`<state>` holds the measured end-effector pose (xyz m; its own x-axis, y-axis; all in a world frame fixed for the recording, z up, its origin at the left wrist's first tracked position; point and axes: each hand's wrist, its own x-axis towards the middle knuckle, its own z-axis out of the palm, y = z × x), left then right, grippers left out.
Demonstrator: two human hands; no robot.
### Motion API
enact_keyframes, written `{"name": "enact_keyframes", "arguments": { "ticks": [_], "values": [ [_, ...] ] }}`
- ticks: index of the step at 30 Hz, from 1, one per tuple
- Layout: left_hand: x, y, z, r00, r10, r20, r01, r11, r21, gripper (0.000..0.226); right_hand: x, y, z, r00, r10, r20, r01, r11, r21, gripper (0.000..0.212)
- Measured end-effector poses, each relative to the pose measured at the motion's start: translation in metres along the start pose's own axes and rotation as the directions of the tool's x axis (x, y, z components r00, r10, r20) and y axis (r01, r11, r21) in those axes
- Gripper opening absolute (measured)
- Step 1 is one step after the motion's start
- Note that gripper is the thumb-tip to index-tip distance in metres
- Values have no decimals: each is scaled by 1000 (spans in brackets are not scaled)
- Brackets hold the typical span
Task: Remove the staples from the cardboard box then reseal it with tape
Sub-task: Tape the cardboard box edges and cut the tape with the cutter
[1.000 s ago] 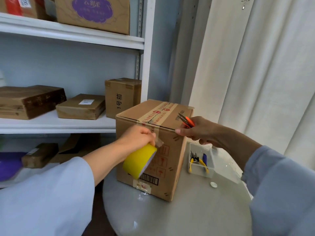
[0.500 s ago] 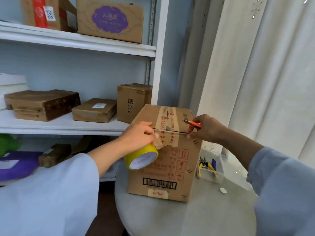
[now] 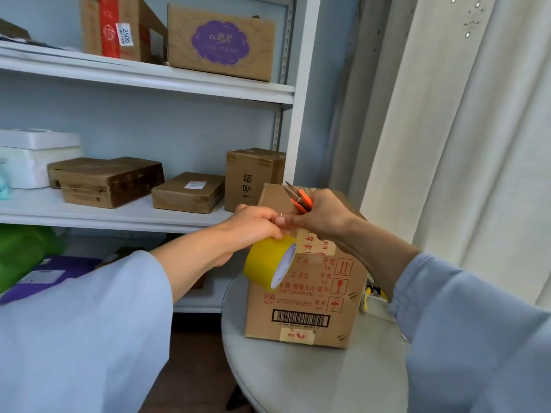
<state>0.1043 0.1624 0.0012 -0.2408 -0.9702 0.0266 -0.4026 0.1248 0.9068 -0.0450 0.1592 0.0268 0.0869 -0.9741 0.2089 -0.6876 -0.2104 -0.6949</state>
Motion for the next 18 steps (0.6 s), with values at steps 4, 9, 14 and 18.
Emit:
{"name": "enact_keyframes", "arguments": {
  "ticks": [4,9,14,18],
  "values": [
    [1,-9,-4,998,-30,58,37,992,-117,18,5,-7,3,998,-44,-52,42,998,-37,29],
    [-2,-16,2,976,-185,117,210,942,-262,17,7,-3,15,994,-102,-45,89,967,-238,15],
    [-6,-31,7,947,-286,149,315,920,-232,9,-6,7,28,996,-78,45,87,968,-235,10],
    [0,-36,2,956,-285,64,290,952,-99,18,-7,1,36,994,-104,32,109,963,-245,11]
  ]
}}
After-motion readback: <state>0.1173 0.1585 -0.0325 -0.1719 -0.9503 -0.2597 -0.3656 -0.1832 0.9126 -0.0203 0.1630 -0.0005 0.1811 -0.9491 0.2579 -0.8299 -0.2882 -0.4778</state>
